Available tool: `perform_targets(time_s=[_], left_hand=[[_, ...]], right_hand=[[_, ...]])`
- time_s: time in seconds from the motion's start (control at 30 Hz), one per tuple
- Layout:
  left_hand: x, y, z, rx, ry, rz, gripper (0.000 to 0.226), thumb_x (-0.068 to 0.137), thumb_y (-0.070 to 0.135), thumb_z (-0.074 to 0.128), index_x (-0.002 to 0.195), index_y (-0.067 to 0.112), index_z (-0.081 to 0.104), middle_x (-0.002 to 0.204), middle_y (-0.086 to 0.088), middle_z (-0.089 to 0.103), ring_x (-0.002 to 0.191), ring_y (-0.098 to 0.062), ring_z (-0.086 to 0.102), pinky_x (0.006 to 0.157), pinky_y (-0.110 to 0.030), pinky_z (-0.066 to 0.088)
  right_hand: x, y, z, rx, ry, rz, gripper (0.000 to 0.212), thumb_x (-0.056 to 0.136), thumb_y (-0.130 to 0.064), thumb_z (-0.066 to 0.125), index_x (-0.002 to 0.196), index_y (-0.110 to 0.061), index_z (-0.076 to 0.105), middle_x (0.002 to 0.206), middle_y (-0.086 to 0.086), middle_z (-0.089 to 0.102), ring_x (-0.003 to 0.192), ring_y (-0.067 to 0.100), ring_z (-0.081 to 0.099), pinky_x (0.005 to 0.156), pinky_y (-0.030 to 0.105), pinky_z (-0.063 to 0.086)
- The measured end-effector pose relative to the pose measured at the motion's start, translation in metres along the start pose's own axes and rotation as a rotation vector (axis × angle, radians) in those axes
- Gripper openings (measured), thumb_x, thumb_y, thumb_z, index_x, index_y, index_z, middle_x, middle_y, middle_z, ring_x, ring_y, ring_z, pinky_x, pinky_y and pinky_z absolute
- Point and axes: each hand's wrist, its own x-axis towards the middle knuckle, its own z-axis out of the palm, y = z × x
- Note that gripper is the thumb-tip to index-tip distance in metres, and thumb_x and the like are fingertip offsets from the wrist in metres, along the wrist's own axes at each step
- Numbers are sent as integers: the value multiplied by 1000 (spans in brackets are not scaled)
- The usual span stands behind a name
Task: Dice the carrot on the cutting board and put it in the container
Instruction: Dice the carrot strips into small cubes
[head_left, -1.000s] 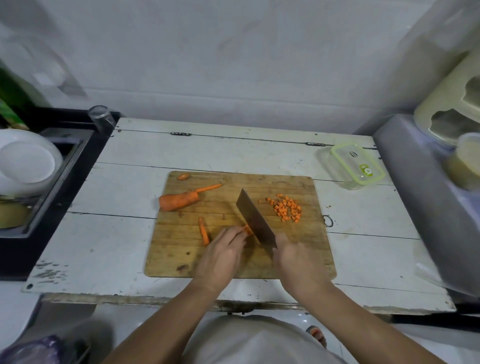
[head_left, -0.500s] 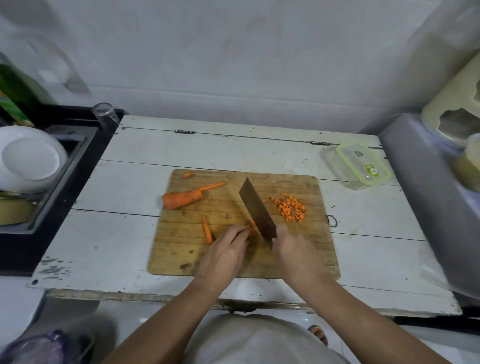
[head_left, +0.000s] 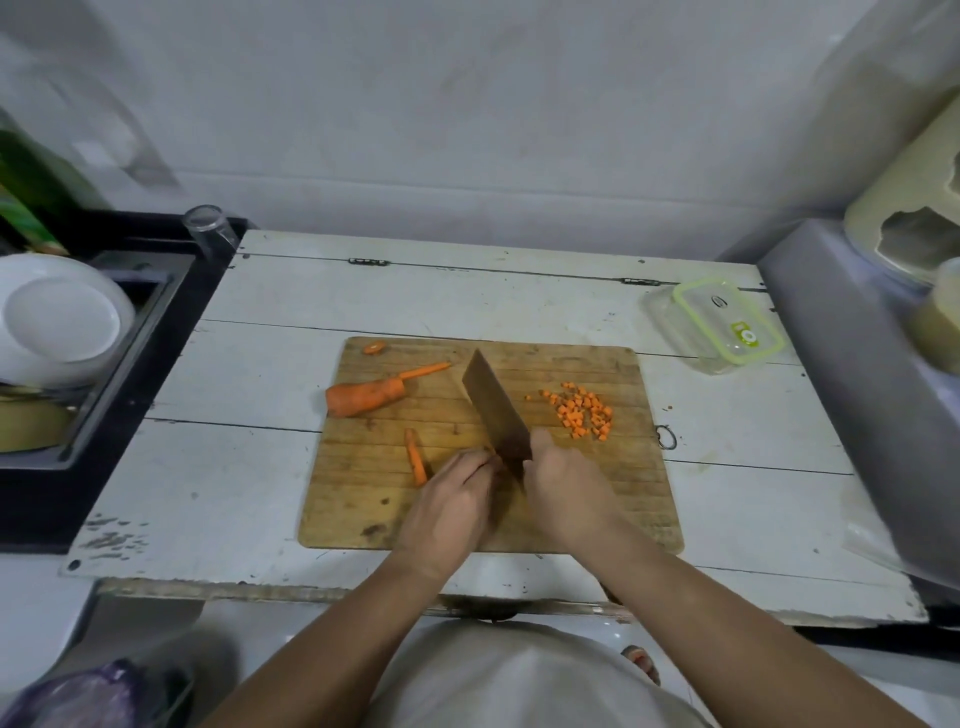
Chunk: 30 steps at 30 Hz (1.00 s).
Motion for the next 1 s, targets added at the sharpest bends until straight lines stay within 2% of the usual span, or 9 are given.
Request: perform_targets(time_s=[0.17, 0.27, 0.4, 0.5, 0.63, 0.77, 0.9, 0.93, 1.0], left_hand=[[-7, 4, -4, -11, 88, -87, 25, 97, 17, 67, 121, 12, 74, 124, 2, 63, 111, -9, 62, 105, -24, 50], [-11, 4, -4, 12, 111, -95, 24, 98, 16, 66, 120, 12, 74, 120, 1, 65, 110, -12, 61, 107, -26, 47], [-9, 1, -2, 57, 83, -54, 25, 99, 15, 62, 121, 9, 73, 121, -1, 68, 114, -16, 59, 104, -32, 49], [-7, -1, -1, 72, 53, -18, 24, 98, 11, 65, 120, 8, 73, 121, -2, 70, 115, -18, 59, 105, -32, 48], [-6, -6, -1, 87, -1, -4, 36, 87, 0, 70, 122, 6, 72, 120, -4, 70, 116, -20, 58, 106, -35, 48], [-9, -1, -5, 67, 18, -13, 36, 84, 0, 73, 120, 7, 72, 119, -3, 70, 115, -18, 57, 110, -31, 44], [-17, 7, -11, 72, 94, -56, 30, 90, 11, 75, 120, 9, 74, 121, 0, 69, 111, -13, 64, 124, -18, 7], [-18, 7, -11, 69, 96, -67, 30, 92, 13, 73, 123, 10, 73, 124, 1, 68, 113, -12, 64, 125, -18, 7], [-20, 5, -8, 46, 80, -75, 32, 96, 14, 68, 127, 11, 71, 127, 1, 66, 116, -13, 62, 121, -25, 30]], right_hand=[[-22, 22, -6, 27, 49, -5, 14, 106, -30, 41, 115, -19, 45, 83, 2, 63, 71, 25, 62, 61, 40, 53], [-31, 22, -2, -27, 41, -36, 11, 107, -31, 40, 112, -22, 43, 78, -1, 58, 65, 22, 57, 51, 35, 45], [-36, 12, 6, -135, 21, -48, 9, 105, -21, 44, 114, -22, 41, 80, 3, 62, 65, 27, 60, 51, 35, 44], [-38, 5, 6, -213, -13, -22, 14, 103, -13, 47, 113, -21, 42, 81, 4, 66, 62, 27, 59, 43, 30, 31], [-24, -9, 3, -235, -54, -40, 27, 95, 2, 48, 112, -18, 41, 85, 6, 66, 70, 29, 65, 54, 38, 43], [-2, -11, 4, -96, 1, -53, 13, 102, -11, 45, 113, -18, 44, 88, 7, 68, 79, 32, 68, 64, 42, 56], [-17, 13, 0, 8, 27, -9, 9, 106, -28, 41, 112, -21, 42, 84, 5, 66, 74, 29, 64, 63, 44, 56], [-23, 17, -2, 12, 37, -17, 9, 106, -29, 41, 111, -22, 43, 85, 5, 66, 74, 29, 64, 63, 44, 56], [-31, 19, -2, -13, 47, -51, 11, 106, -30, 40, 112, -22, 44, 88, 5, 67, 75, 30, 65, 63, 43, 55]])
